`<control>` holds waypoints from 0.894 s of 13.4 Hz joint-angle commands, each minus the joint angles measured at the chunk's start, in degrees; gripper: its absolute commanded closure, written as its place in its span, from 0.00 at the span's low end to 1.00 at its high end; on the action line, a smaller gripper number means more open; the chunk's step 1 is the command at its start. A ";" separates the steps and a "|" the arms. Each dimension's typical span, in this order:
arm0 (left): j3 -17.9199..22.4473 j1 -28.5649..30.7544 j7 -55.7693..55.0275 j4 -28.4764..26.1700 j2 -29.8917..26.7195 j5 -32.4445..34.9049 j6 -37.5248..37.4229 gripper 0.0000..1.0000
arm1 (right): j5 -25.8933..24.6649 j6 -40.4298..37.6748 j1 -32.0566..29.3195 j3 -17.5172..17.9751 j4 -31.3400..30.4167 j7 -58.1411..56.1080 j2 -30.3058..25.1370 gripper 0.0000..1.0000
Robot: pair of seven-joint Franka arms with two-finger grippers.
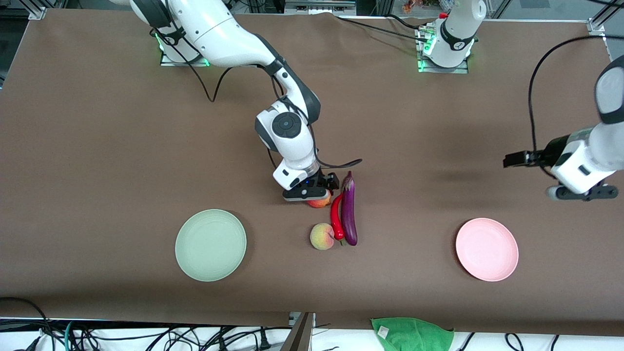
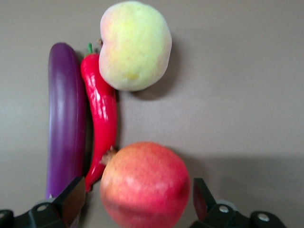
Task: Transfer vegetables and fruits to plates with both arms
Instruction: 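Move the right gripper to the pomegranate while the left gripper approaches the eggplant, then grasp the pomegranate with the right gripper while the left gripper grasps the eggplant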
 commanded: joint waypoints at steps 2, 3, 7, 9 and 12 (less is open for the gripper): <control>-0.72 -1.55 -1.53 1.16 5.42 -1.62 7.01 0.00 | -0.95 3.35 -0.48 0.42 2.45 -0.01 3.50 0.00; -1.33 -2.33 -3.37 1.25 6.83 -1.53 9.12 0.00 | -0.95 3.35 -0.31 0.42 2.45 0.25 3.67 0.00; -5.02 -2.87 -11.02 0.81 13.51 -0.65 20.10 0.00 | -0.95 3.17 0.05 0.42 2.18 0.25 3.76 0.00; -5.55 -5.06 -13.83 0.81 15.80 -0.56 23.54 0.00 | -0.95 2.91 -0.13 0.42 2.18 -0.01 3.59 0.20; -6.16 -7.96 -17.71 0.81 19.14 0.75 30.30 0.00 | -0.34 2.64 -0.57 0.51 2.18 -0.01 3.06 0.78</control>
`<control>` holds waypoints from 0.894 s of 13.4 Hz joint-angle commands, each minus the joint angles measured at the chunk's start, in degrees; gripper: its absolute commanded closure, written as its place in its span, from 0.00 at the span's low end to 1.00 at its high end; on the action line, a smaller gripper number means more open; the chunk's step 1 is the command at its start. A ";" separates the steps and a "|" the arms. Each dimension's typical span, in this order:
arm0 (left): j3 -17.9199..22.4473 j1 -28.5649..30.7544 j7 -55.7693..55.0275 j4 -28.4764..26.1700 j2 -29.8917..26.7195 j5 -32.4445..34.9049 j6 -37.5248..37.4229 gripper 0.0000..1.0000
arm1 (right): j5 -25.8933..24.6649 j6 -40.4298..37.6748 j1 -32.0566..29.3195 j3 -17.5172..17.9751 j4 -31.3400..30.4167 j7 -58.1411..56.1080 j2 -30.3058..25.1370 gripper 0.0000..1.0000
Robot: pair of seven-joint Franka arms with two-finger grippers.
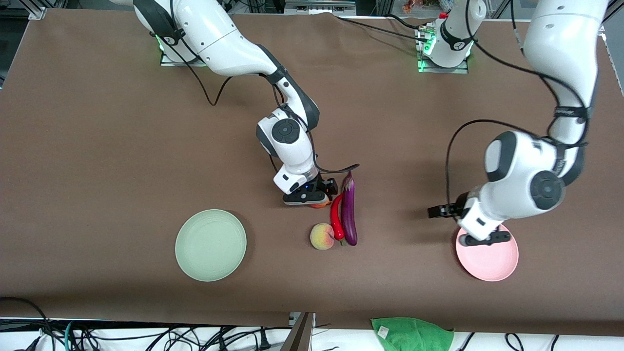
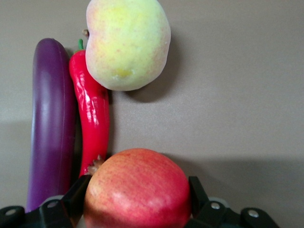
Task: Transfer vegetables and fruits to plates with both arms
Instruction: 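Grasp the pomegranate with the right gripper while the left gripper grasps the eggplant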
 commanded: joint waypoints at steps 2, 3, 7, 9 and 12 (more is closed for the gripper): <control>-1.09 -3.30 -6.90 1.07 3.36 2.63 6.16 0.00 | -0.47 -2.68 -1.41 0.39 1.79 -0.27 -0.38 0.91; -1.09 -4.97 -9.89 1.07 3.98 3.94 6.87 0.00 | -0.39 -4.78 -1.93 0.39 1.88 -0.97 -1.17 0.91; -2.84 -8.93 -20.96 1.16 6.87 10.53 9.85 0.00 | -0.04 -15.32 -6.24 1.09 1.88 -8.43 -5.91 0.90; -3.63 -10.86 -25.89 1.07 8.80 13.17 13.11 0.00 | 0.57 -19.28 -8.52 1.09 1.70 -14.48 -7.67 0.90; -4.33 -14.29 -33.54 1.42 10.92 18.00 13.20 0.00 | 1.99 -22.63 -13.61 0.91 1.70 -26.68 -8.56 0.90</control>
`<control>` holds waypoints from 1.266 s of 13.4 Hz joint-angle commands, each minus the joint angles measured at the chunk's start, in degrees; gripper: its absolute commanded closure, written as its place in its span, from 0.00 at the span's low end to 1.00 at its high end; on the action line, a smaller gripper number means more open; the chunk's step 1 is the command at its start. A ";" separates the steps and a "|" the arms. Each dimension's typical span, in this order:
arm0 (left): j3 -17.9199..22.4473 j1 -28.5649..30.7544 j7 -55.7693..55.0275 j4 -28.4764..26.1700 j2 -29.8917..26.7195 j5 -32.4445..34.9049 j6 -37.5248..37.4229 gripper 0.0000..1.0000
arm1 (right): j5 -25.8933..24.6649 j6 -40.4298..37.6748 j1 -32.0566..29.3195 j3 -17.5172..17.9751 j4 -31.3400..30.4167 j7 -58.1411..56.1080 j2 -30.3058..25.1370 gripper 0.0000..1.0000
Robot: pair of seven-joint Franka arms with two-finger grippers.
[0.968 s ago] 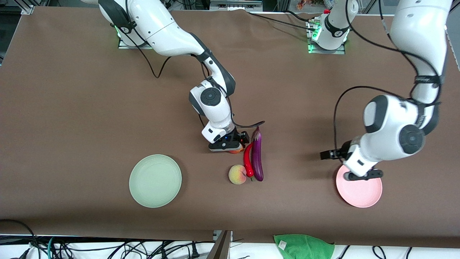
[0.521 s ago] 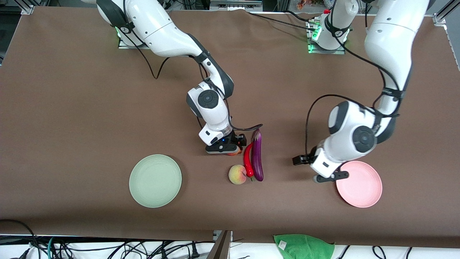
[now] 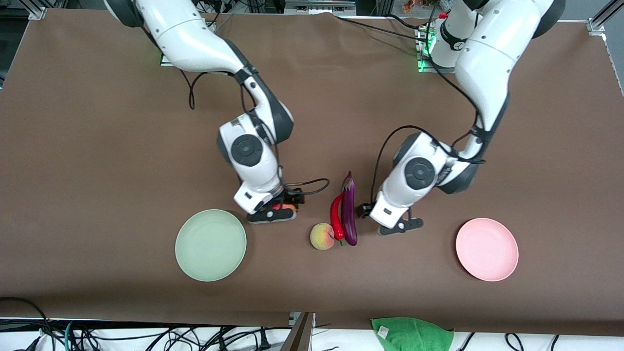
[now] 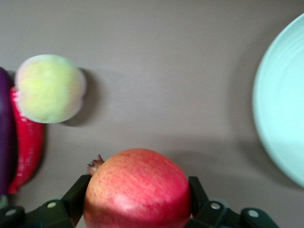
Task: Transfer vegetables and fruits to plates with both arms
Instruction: 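Grasp the pomegranate with the right gripper while the left gripper grasps the eggplant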
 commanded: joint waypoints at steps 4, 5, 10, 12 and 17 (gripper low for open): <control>-2.46 -1.67 -5.44 1.43 1.64 4.49 0.47 0.00 | 1.01 -2.25 -10.53 0.72 -0.76 -23.73 -1.09 0.87; -3.08 -1.76 -5.44 1.34 1.73 4.49 0.47 0.00 | 1.10 -1.64 -12.37 0.72 -0.76 -28.81 -0.57 0.85; -3.35 -2.73 -5.79 1.17 3.74 9.22 5.20 0.02 | 1.19 3.01 -15.38 0.72 -1.55 -35.54 2.33 0.76; -3.26 -2.46 -5.79 1.25 4.10 11.16 5.30 0.11 | 1.10 4.51 -15.47 0.72 -1.64 -35.54 3.03 0.53; -3.08 -1.76 -5.17 1.08 4.10 13.27 5.30 0.75 | 1.19 3.99 -15.29 0.98 -1.38 -35.28 2.60 0.01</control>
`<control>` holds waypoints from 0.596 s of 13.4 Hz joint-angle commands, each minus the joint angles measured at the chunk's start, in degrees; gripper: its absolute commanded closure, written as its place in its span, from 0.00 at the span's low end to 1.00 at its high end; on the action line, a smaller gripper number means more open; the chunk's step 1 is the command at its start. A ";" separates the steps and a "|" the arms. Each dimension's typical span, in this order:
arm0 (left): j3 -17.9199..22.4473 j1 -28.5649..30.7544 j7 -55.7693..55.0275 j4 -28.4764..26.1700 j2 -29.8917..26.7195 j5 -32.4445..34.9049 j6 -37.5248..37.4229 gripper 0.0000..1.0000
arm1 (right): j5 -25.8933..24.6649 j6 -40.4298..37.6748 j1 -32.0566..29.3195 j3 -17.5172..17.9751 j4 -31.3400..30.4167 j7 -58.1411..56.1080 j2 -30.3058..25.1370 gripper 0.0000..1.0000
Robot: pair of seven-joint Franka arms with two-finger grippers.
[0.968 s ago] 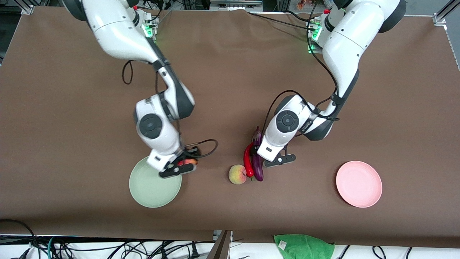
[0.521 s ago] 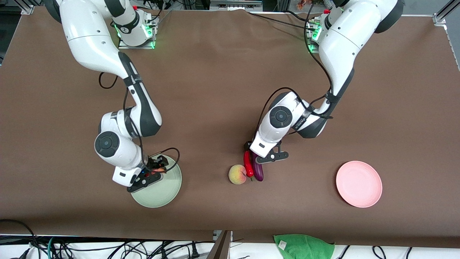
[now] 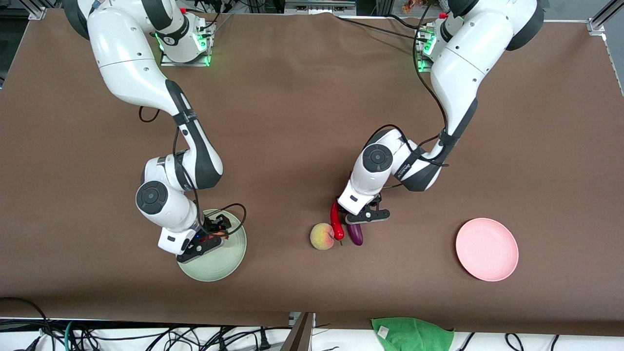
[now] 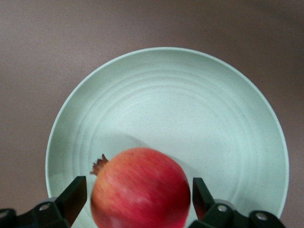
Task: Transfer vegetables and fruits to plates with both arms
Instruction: 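Place the pomegranate on the green plate while the left gripper carries the eggplant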
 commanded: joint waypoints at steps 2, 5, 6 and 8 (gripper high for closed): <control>-0.33 0.24 -0.24 0.65 0.48 3.12 0.16 1.00 | 1.09 -0.64 1.09 0.76 -0.04 -0.32 -1.77 0.01; -0.42 1.46 0.19 1.09 -0.13 3.03 -0.19 1.00 | 1.00 -0.73 1.54 4.70 1.36 4.58 -1.69 0.01; -0.60 2.60 0.37 1.35 -0.66 3.03 -0.71 1.00 | 1.00 -0.73 1.80 5.76 2.67 8.34 -1.51 0.01; -1.99 6.46 5.96 1.44 -2.67 2.25 -2.29 1.00 | 0.82 -0.12 5.12 6.39 3.47 15.11 -1.42 0.01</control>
